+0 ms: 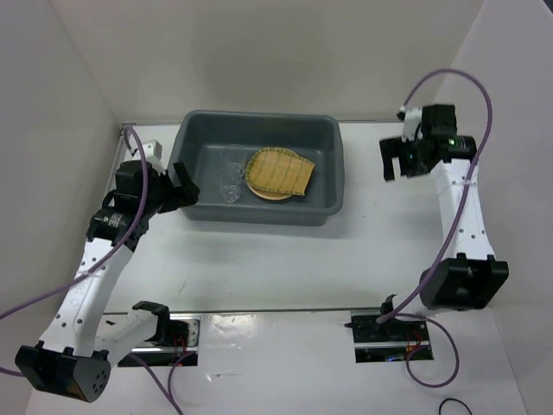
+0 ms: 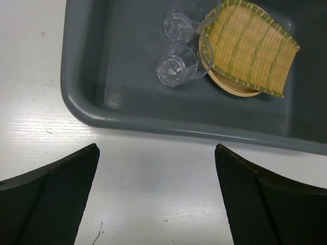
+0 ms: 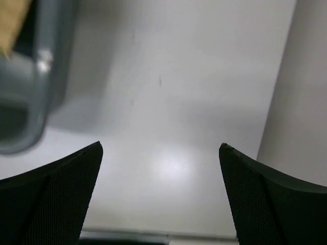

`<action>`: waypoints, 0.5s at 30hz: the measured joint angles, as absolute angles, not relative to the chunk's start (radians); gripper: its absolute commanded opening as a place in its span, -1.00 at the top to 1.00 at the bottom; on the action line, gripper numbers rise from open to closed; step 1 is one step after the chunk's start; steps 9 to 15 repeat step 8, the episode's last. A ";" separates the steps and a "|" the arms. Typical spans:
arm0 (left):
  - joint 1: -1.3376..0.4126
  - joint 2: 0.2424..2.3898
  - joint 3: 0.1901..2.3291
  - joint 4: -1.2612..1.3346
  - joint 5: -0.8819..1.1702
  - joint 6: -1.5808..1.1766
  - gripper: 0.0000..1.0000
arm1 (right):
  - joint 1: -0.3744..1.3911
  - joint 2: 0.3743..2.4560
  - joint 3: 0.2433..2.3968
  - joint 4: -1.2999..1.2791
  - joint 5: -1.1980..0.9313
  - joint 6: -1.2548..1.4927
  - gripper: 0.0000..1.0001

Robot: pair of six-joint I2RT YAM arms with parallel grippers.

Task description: Place the mixed dishes into the plastic bin

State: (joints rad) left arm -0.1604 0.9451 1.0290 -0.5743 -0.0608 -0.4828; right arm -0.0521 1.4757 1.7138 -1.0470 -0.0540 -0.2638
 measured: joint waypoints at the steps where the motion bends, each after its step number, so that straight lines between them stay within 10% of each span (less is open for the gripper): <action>1: -0.160 0.954 1.044 -0.574 -0.057 -0.472 -1.00 | -0.078 1.446 1.634 -1.055 -0.067 -0.273 -0.98; 15: -0.160 0.989 1.133 -0.624 -0.043 -0.432 -1.00 | -0.093 1.148 1.364 -1.061 -0.160 -0.293 -0.98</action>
